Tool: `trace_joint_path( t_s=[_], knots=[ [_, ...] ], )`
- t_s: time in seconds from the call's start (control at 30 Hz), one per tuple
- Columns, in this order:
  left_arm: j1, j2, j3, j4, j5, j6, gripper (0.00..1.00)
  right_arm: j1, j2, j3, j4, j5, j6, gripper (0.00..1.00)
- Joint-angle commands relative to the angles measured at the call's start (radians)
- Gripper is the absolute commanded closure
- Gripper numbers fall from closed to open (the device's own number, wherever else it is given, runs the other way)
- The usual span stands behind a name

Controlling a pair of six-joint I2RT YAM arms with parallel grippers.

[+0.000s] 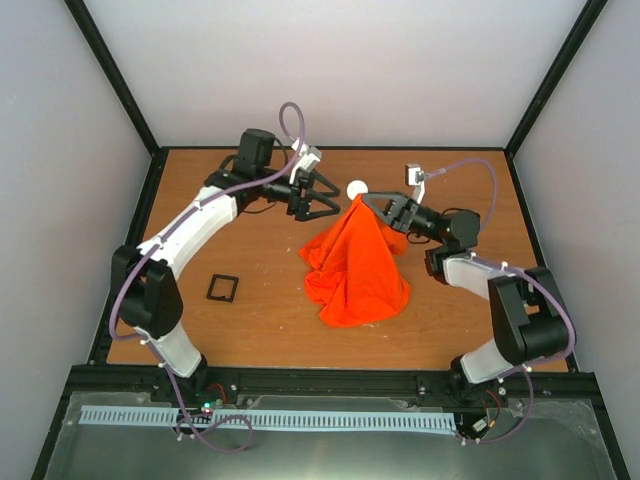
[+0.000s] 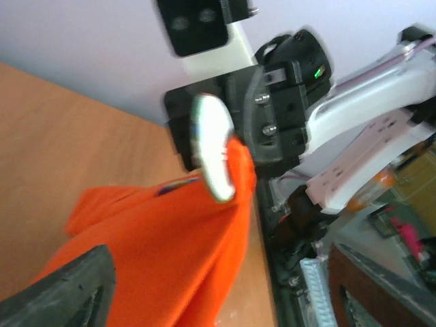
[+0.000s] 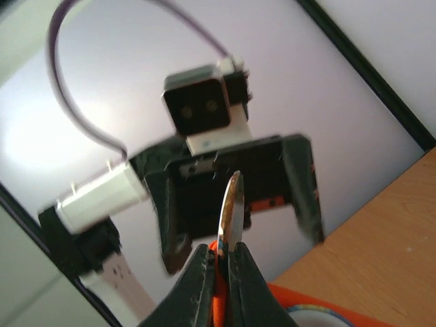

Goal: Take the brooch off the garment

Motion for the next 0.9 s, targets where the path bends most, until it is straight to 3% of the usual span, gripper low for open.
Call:
trace_joint_path(
  t_s=[0.0, 0.1, 0.13, 0.23, 0.47, 0.6, 0.87],
  knots=[
    [0.068, -0.058, 0.107, -0.274, -0.073, 0.304, 0.11, 0.005, -0.146, 0.057, -0.37, -0.226, -0.277, 0.97],
    [0.07, -0.05, 0.157, -0.397, -0.17, 0.499, 0.07, 0.065, -0.224, 0.269, -1.436, -0.128, -1.034, 0.97],
    [0.07, -0.04, 0.171, -0.426, -0.215, 0.547, 0.07, 0.094, -0.208, 0.362, -1.681, -0.069, -1.194, 0.98],
    [0.07, 0.015, 0.241, -0.56, -0.291, 0.72, 0.07, 0.116, -0.117, 0.572, -2.091, -0.007, -1.391, 0.98],
    [0.07, 0.123, 0.396, -0.829, -0.362, 0.91, 0.15, 0.191, -0.054, 0.709, -2.288, 0.165, -1.497, 0.97],
    [0.068, 0.087, 0.342, -0.835, -0.325, 0.958, 0.17, 0.238, -0.027, 0.743, -2.319, 0.221, -1.515, 0.97],
    [0.066, 0.148, 0.361, -0.89, -0.294, 0.965, 0.32, 0.3, 0.025, 0.798, -2.339, 0.259, -1.518, 0.97]
  ],
)
